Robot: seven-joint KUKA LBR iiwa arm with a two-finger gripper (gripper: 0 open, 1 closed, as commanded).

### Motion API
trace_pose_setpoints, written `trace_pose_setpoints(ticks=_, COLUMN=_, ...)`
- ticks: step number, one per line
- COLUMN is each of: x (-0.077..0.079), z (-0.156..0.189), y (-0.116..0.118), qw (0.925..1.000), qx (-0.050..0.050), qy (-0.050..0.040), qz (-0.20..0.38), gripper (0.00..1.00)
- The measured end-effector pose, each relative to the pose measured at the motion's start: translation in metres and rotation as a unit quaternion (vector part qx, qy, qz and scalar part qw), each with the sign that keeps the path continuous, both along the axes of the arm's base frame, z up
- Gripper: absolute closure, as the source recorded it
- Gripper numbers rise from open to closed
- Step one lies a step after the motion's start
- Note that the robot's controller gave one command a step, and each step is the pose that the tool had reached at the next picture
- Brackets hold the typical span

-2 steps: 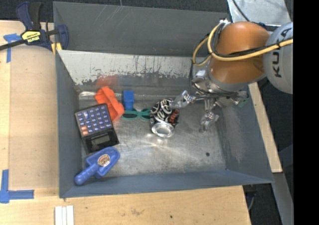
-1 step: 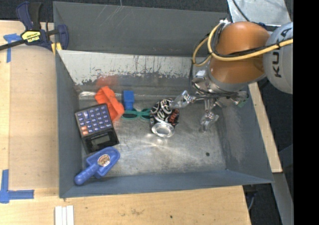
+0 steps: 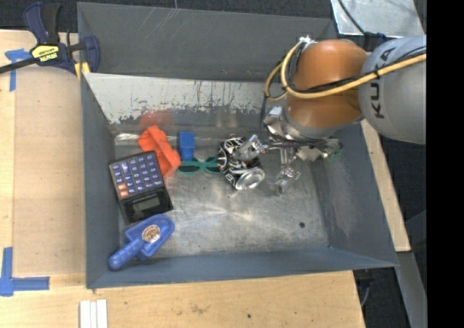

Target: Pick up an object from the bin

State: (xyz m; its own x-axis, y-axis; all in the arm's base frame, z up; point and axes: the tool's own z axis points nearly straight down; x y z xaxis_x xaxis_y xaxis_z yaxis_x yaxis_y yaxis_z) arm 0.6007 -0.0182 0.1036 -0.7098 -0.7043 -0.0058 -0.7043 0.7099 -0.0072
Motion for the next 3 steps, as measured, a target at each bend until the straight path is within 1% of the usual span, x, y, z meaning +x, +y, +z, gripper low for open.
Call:
trace_pose_setpoints(ticks=1, x=0.011, z=-0.013, y=0.017, qw=0.9998, qx=0.002, qy=-0.0079, qz=-0.021, gripper=1.00)
trace_pose_setpoints(ticks=2, x=0.011, z=-0.013, y=0.017, qw=0.9997, qx=0.002, qy=-0.0078, qz=-0.021, gripper=1.00)
trace_pose_setpoints(ticks=3, x=-0.001, z=0.110, y=0.007, qw=0.9996, qx=0.001, qy=0.0024, qz=-0.028, gripper=1.00)
